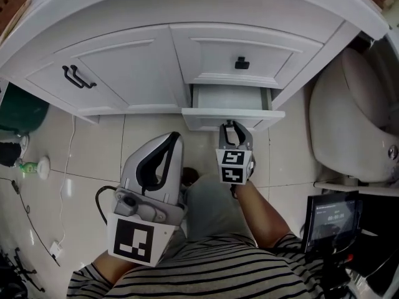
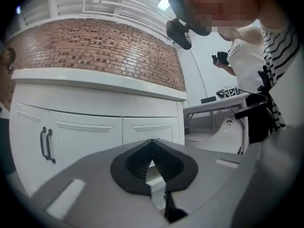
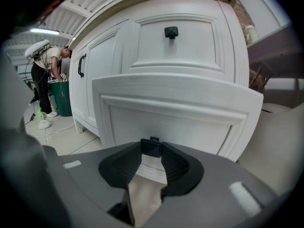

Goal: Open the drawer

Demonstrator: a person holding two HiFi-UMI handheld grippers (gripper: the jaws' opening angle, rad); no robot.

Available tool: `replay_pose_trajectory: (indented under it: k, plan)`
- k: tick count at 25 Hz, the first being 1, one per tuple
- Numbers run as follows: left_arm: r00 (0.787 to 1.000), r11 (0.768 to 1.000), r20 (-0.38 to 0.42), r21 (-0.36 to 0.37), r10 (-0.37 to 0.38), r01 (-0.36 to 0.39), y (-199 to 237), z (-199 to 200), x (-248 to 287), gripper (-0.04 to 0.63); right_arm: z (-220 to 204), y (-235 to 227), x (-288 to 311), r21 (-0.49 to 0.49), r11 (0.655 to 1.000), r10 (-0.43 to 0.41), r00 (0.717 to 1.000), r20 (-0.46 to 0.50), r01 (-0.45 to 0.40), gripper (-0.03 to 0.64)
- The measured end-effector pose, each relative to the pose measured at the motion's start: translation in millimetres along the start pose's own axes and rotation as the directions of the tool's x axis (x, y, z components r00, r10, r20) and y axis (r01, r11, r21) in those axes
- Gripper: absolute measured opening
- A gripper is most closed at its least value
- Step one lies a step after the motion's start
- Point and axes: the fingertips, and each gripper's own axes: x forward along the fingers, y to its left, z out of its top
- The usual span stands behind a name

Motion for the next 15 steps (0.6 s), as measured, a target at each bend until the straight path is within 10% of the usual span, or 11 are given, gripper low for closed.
replay_pose_trajectory:
  k: [15]
  plan:
    - [0.996, 1.0, 0.089, 0.02, 0.015, -0.017, -35, 26, -24, 0.015, -43, 30, -82, 0.025, 0.994, 0.109, 0.993, -0.048, -0.108, 0.123]
